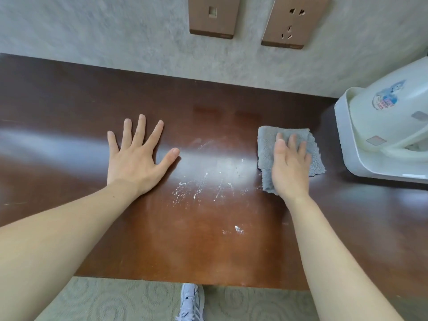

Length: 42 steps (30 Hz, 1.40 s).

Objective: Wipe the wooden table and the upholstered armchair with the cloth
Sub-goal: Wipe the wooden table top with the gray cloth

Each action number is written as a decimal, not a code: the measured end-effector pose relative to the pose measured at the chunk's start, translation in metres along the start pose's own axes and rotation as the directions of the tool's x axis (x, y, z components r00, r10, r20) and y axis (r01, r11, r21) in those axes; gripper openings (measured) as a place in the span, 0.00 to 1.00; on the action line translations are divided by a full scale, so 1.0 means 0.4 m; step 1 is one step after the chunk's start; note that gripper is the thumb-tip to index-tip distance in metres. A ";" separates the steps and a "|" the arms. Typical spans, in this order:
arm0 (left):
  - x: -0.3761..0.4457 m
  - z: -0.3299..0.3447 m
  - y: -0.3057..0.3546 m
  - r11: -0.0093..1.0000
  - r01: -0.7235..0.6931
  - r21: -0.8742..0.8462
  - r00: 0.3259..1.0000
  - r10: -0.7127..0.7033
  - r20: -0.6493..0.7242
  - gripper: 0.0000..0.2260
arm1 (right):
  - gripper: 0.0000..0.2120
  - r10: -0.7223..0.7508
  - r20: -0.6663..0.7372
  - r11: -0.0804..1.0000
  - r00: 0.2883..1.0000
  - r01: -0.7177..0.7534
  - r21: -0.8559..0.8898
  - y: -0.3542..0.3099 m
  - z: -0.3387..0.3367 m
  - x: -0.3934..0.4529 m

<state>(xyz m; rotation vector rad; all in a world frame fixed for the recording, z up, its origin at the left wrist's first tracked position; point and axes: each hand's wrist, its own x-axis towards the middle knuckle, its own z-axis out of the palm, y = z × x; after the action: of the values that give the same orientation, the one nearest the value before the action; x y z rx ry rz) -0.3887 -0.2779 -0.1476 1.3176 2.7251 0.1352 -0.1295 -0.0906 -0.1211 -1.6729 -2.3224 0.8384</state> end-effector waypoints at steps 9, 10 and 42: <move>-0.003 -0.006 0.001 1.000 -0.015 0.000 1.000 0.015 0.005 0.40 | 0.29 -0.048 0.050 0.927 0.998 0.064 -0.369 -0.046 0.059 0.035; -0.003 -0.006 0.001 1.000 -0.017 0.003 1.000 0.017 0.005 0.40 | 0.30 -0.054 0.052 0.925 0.997 0.070 -0.374 -0.048 0.061 0.021; 0.003 -0.005 0.005 0.999 -0.008 0.045 1.000 0.007 0.025 0.41 | 0.28 -0.189 0.119 0.893 0.975 0.222 -0.391 -0.231 0.164 0.083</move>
<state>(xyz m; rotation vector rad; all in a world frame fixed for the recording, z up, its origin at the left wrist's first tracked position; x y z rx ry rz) -0.3882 -0.2756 -0.1455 1.3315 2.7180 0.0575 -0.2464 -0.1030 -0.1335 -1.5038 -2.8162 0.4067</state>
